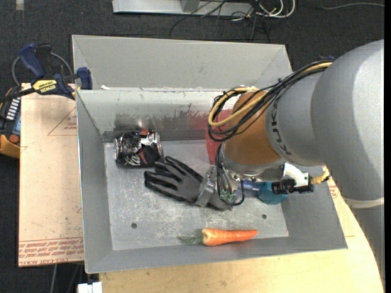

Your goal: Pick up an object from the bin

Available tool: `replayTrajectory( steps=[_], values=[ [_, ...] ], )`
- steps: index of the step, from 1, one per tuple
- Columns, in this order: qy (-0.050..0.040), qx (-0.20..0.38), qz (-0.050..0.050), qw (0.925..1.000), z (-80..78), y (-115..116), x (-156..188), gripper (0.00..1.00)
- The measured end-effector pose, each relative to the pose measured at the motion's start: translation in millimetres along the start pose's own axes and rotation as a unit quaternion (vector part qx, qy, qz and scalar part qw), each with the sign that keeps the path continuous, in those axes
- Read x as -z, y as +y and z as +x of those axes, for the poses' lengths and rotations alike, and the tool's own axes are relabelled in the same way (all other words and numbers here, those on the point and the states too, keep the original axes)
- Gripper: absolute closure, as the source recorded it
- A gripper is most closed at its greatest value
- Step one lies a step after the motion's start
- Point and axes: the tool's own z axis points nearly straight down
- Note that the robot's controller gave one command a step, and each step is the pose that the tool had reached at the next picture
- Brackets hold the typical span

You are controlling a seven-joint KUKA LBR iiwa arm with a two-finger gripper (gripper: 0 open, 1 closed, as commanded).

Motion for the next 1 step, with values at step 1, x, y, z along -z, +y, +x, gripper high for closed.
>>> replayTrajectory(
  steps=[1],
  values=[
    [0.0014,0.0,0.001,1.0,0.9,-0.5,3.0,1.0]
  ],
)
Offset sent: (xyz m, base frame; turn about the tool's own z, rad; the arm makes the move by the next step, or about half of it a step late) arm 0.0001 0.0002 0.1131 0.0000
